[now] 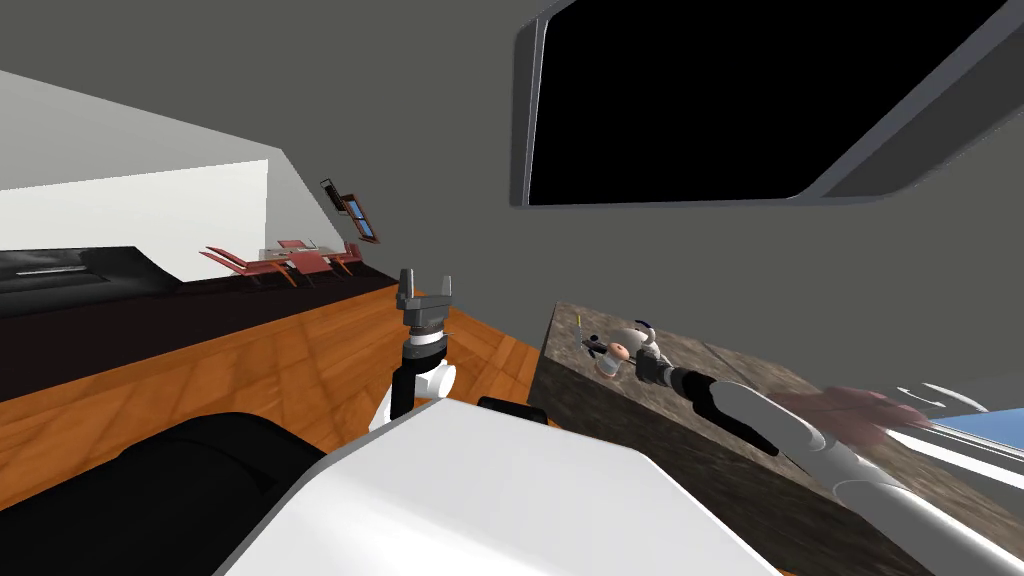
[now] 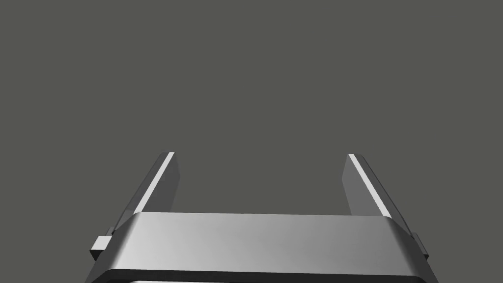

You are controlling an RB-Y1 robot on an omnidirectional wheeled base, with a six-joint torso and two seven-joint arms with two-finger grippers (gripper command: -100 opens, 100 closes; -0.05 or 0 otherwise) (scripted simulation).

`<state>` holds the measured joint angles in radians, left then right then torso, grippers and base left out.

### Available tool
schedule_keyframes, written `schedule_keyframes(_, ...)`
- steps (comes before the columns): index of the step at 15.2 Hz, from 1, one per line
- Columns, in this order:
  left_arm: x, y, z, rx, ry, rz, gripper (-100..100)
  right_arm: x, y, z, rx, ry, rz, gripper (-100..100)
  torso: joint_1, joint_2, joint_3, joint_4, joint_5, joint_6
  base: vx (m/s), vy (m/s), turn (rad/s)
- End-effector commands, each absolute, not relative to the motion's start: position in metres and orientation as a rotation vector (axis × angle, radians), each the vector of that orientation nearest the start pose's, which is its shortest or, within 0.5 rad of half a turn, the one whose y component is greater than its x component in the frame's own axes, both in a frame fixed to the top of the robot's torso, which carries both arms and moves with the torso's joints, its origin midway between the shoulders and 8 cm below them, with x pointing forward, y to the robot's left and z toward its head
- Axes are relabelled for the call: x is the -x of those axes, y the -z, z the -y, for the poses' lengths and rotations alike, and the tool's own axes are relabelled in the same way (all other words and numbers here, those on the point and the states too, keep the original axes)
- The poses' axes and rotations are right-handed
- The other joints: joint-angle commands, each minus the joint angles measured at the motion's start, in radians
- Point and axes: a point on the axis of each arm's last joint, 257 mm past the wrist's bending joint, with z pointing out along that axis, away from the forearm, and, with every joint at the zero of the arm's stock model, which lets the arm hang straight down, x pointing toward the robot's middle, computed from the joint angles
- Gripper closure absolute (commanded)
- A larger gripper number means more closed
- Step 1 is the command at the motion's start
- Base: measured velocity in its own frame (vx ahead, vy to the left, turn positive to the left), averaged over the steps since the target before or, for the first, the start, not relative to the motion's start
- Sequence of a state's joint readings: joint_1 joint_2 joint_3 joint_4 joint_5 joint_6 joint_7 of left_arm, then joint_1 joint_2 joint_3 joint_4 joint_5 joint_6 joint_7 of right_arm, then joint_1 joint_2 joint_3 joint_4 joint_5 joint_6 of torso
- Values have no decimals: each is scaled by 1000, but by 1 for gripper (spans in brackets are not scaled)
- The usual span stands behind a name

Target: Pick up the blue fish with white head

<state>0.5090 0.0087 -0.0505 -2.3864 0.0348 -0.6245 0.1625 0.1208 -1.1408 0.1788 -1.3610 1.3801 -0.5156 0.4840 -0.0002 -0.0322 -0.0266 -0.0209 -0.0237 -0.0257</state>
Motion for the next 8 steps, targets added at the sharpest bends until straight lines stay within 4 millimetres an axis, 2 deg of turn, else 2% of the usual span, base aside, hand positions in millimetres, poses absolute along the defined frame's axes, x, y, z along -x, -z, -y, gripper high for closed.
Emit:
schedule_keyframes(1, -297, -87, -260, 546, 1573, -405, 0, -419, 325, 491, 1608, 486, -1781, 100, 0, 0, 0, 0, 0, 0, -4, -2, 11)
schedule_keyframes(2, -297, -87, -260, 546, 1573, -405, 0, -433, 320, 466, 1641, 488, -1721, 100, 1, -1, -1, -1, 0, 0, 6, -52, -350)
schedule_keyframes(3, -297, -87, -261, 546, 1573, -405, 0, -436, 322, 460, 1653, 481, -1721, 100, 0, -1, -1, 0, 0, 2, 15, -86, -397)
schedule_keyframes(4, -297, -87, -261, 546, 1573, -405, 0, -438, 326, 454, 1671, 475, -1721, 100, -2, -2, -1, -1, 0, 2, 7, -66, -183)
schedule_keyframes(6, -297, -87, -260, 546, 1573, -405, 0, -445, 327, 443, 1680, 457, -1715, 100, -1, -2, -1, -1, -1, -1, -2, -30, -4)
schedule_keyframes(8, -297, -87, -260, 546, 1573, -405, 0, -445, 327, 443, 1655, 444, -1736, 100, 1, -4, -3, -1, -1, -3, -2, -2, 36)
